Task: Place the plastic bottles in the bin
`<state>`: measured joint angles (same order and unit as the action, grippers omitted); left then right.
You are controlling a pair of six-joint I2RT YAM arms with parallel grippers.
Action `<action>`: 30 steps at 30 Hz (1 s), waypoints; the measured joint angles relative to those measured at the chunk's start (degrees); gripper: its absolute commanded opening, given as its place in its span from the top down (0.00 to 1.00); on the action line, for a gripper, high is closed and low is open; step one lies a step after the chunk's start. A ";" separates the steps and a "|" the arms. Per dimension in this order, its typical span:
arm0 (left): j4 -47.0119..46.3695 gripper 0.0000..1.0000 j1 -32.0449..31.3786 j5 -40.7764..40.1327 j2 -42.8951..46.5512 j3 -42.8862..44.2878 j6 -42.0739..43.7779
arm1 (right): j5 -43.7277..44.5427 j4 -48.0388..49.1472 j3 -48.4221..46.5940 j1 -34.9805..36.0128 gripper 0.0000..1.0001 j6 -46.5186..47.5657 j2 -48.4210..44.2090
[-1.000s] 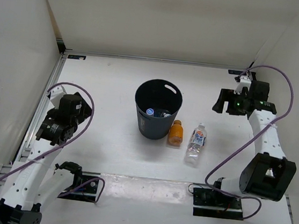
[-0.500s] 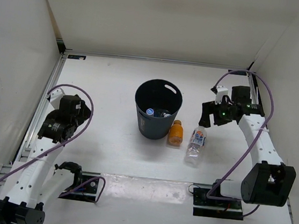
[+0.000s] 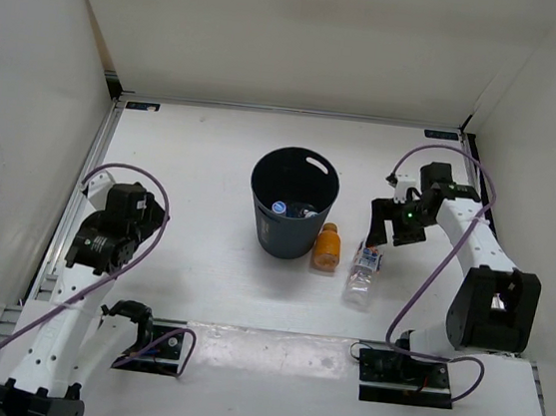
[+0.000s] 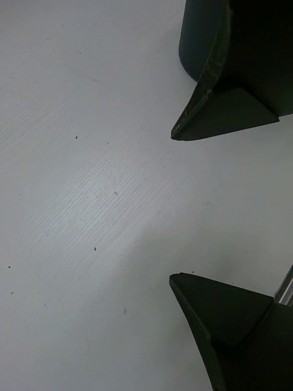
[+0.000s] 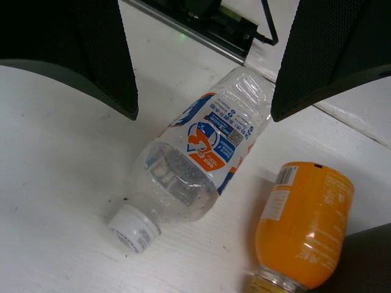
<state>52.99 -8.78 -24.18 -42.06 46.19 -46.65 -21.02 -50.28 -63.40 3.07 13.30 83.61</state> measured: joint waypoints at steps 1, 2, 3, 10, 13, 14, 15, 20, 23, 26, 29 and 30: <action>0.50 0.00 0.00 0.00 0.74 -0.11 -0.26 | 0.26 -0.66 -0.28 -0.04 0.10 -0.37 0.83; 0.90 0.00 0.02 0.00 1.46 -0.22 -0.48 | 0.52 -1.16 -0.48 -0.07 0.10 -0.72 1.55; 1.40 0.00 0.04 -0.04 2.29 -0.39 -0.81 | 0.76 -1.81 -0.68 -0.07 0.10 -0.96 2.21; 6.58 0.00 0.04 -0.48 7.04 -0.85 -2.43 | 2.29 -7.54 -1.81 2.62 0.10 -2.19 5.95; 8.68 0.00 0.04 -0.81 9.35 -0.87 -2.97 | 2.86 -9.77 -2.03 3.89 0.10 -2.67 8.26; 9.20 0.00 0.04 -0.90 9.84 -0.90 -3.13 | 3.02 -10.08 -2.12 4.00 0.10 -2.86 9.16; 9.88 0.00 0.04 -0.96 10.32 -0.90 -3.34 | 3.28 -10.25 -2.19 4.04 0.10 -3.17 10.23; 11.52 0.00 0.04 -1.53 10.51 -0.90 -3.72 | 5.03 -12.15 -3.43 4.42 0.10 -4.50 15.93; 12.20 0.00 0.04 -1.79 9.40 -0.59 -3.58 | 5.86 -13.84 -5.81 4.81 0.11 -5.33 20.39; 12.76 0.00 0.07 -1.88 7.04 0.50 -3.17 | 7.10 -14.21 -7.39 5.29 0.14 -6.25 24.90; 12.70 0.00 0.09 -1.97 4.50 2.03 -2.64 | 8.20 -15.10 -8.94 5.60 0.20 -7.06 28.09; 12.59 0.00 0.09 -1.97 3.82 2.36 -2.45 | 8.66 -15.26 -9.29 5.66 0.23 -7.23 28.39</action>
<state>65.58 -8.69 -26.15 -38.24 48.56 -49.10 -12.36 -65.54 -72.69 8.73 6.07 112.01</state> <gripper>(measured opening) 0.998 0.812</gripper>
